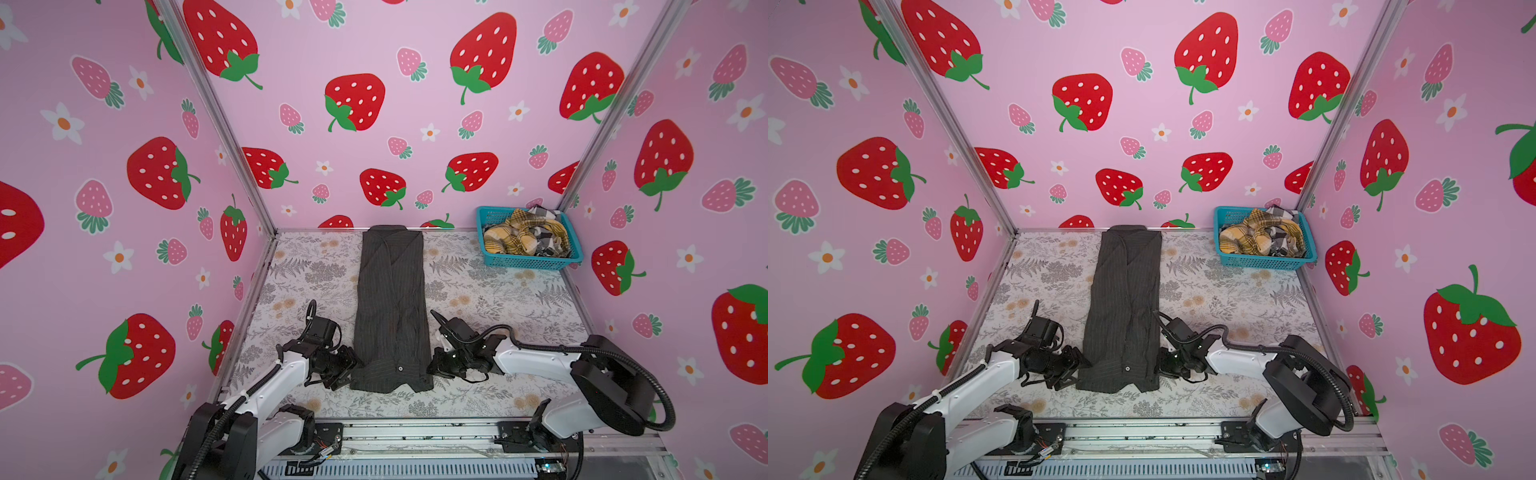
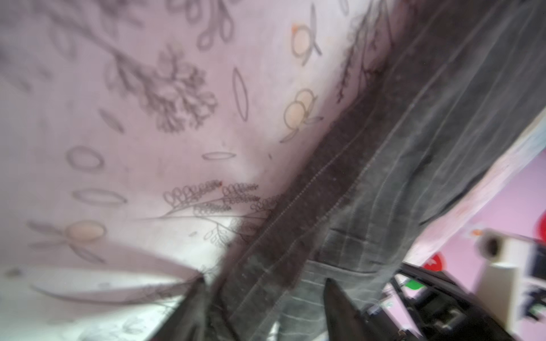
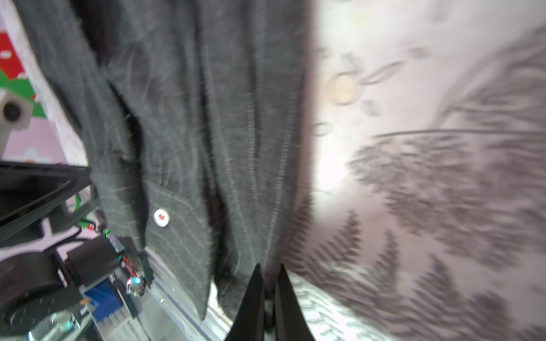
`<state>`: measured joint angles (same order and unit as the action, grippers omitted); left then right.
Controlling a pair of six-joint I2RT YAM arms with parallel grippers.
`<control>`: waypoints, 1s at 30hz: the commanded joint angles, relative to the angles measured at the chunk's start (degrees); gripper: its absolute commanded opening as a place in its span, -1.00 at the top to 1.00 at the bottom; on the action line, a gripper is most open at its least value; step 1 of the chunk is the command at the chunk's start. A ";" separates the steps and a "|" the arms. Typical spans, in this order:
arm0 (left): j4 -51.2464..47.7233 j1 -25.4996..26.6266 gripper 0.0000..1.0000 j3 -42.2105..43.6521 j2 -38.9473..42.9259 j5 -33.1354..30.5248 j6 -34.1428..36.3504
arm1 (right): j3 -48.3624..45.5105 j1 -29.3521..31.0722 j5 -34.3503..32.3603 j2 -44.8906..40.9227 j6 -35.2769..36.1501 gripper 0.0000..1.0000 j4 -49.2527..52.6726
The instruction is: Fold and stack the long sleeve shirts
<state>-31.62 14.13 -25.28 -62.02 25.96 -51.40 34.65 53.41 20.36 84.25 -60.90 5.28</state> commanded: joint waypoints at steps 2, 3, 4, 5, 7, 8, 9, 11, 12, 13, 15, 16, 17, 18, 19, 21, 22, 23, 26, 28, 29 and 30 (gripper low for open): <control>-6.48 0.18 -0.47 -0.07 2.47 -3.99 -2.28 | -1.08 -2.44 -4.18 -2.46 2.36 0.78 5.83; -6.65 -0.21 -0.47 -0.10 2.83 -4.19 -2.19 | -1.05 -2.56 -4.29 -2.51 2.85 0.75 6.12; -7.08 -0.84 -0.47 -0.27 2.83 -4.04 -1.68 | -0.64 -2.60 -4.61 -2.70 3.45 0.65 6.61; -7.28 -1.24 -0.46 -0.30 2.64 -3.94 -1.30 | 0.11 -2.49 -5.15 -2.63 3.98 0.48 7.28; -6.87 -2.01 -0.40 -0.31 1.87 -3.35 -0.95 | 2.45 -1.65 -6.84 -2.73 5.26 0.01 9.50; -6.53 -2.32 -0.39 -0.34 1.42 -3.14 -0.77 | 3.43 -1.12 -7.45 -2.78 5.71 -0.08 10.23; -6.28 -2.80 -0.38 -0.30 0.97 -3.38 -0.59 | 4.31 -0.65 -7.71 -2.51 6.03 -0.17 10.58; -4.72 -3.72 -0.38 0.15 0.15 -2.93 -0.42 | 5.34 -0.02 -6.42 -1.45 6.10 -0.27 9.48; -3.97 -4.28 -0.37 0.31 -0.65 -2.48 -0.28 | 5.63 0.61 -5.48 -0.60 5.92 -0.31 8.39; -3.27 -4.64 -0.34 0.19 -1.55 -2.12 0.12 | 6.03 1.32 -4.95 0.49 5.69 -0.34 7.64; -2.25 -5.15 -0.27 0.07 -3.43 -1.60 0.79 | 6.70 2.49 -4.25 2.40 5.32 -0.36 6.57; -1.57 -5.54 -0.24 0.14 -4.43 -1.01 1.09 | 6.91 3.18 -3.88 3.32 5.11 -0.37 5.81; -0.84 -5.82 -0.23 0.27 -5.17 -0.41 1.20 | 7.15 3.62 -3.58 3.88 4.88 -0.37 5.22; -0.31 -5.95 -0.22 0.31 -5.78 -0.18 1.32 | 7.62 4.32 -3.47 4.61 4.80 -0.38 5.03; -0.03 -5.93 -0.22 0.24 -6.37 -0.09 1.54 | 8.16 4.91 -3.70 5.28 4.91 -0.38 5.35; 0.23 -5.96 -0.21 0.19 -6.99 0.22 1.89 | 9.42 5.55 -4.73 6.38 5.01 -0.33 6.99; 0.30 -6.00 -0.20 0.22 -6.90 0.32 1.91 | 9.88 5.65 -5.35 6.70 4.96 -0.24 7.92; 0.33 -5.96 -0.20 0.36 -6.67 0.48 1.91 | 9.99 5.72 -5.73 6.89 4.85 -0.21 8.65; 0.29 -5.87 -0.20 0.51 -5.64 0.57 1.67 | 10.78 5.66 -9.19 5.90 4.75 -0.28 13.13; 0.38 -5.87 -0.20 0.66 -5.39 0.67 1.52 | 12.57 5.83 -13.19 3.13 5.45 -0.28 18.04; 0.43 -5.87 -0.19 0.65 -5.48 0.72 1.64 | 13.60 5.98 -14.46 1.69 5.77 -0.20 19.97; 0.58 -5.87 -0.18 0.62 -5.57 0.98 1.73 | 14.78 6.25 -15.99 0.35 6.19 -0.09 21.88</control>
<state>-31.75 8.36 -26.39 -67.02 30.24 -50.68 46.57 59.09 10.85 88.73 -54.85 18.28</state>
